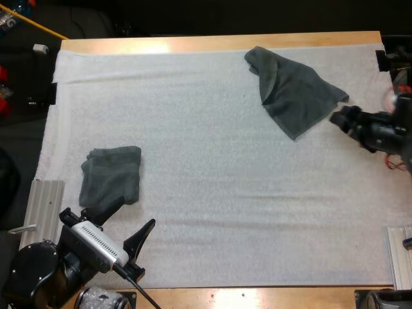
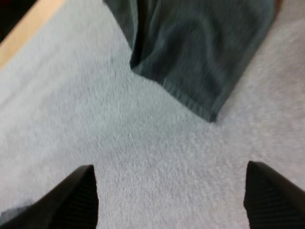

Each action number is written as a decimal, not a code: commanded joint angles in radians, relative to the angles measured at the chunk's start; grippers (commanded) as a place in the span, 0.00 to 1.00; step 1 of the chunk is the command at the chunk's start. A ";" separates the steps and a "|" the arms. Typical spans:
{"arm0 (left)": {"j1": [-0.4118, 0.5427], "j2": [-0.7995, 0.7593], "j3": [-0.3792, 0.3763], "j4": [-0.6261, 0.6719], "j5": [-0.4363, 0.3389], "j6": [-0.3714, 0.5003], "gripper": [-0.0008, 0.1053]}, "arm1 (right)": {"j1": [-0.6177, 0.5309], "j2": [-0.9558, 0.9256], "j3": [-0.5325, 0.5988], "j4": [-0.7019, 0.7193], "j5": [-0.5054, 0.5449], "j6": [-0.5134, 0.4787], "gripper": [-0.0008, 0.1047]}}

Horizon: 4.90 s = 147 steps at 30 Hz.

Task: Pick towel from pile, fold and stack

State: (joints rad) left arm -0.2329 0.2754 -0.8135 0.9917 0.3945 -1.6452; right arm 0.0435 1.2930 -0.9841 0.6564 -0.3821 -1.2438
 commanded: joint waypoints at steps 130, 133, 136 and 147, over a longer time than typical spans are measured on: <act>-0.005 0.001 0.019 0.156 0.051 -0.010 0.59 | 0.436 0.111 0.205 -0.015 0.288 -0.077 0.56; -0.005 0.001 0.019 0.156 0.051 -0.010 0.59 | 0.436 0.159 0.207 -0.044 0.286 -0.076 0.56; -0.005 0.001 0.019 0.156 0.051 -0.012 0.59 | 0.436 0.210 0.207 -0.074 0.286 -0.049 0.55; -0.005 0.001 0.019 0.157 0.051 -0.018 0.59 | 0.436 0.312 0.207 -0.173 0.270 0.053 0.35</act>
State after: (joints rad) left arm -0.2329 0.2754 -0.7921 1.1498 0.4391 -1.6538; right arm 0.4820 1.5890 -0.7758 0.4940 -0.0874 -1.1958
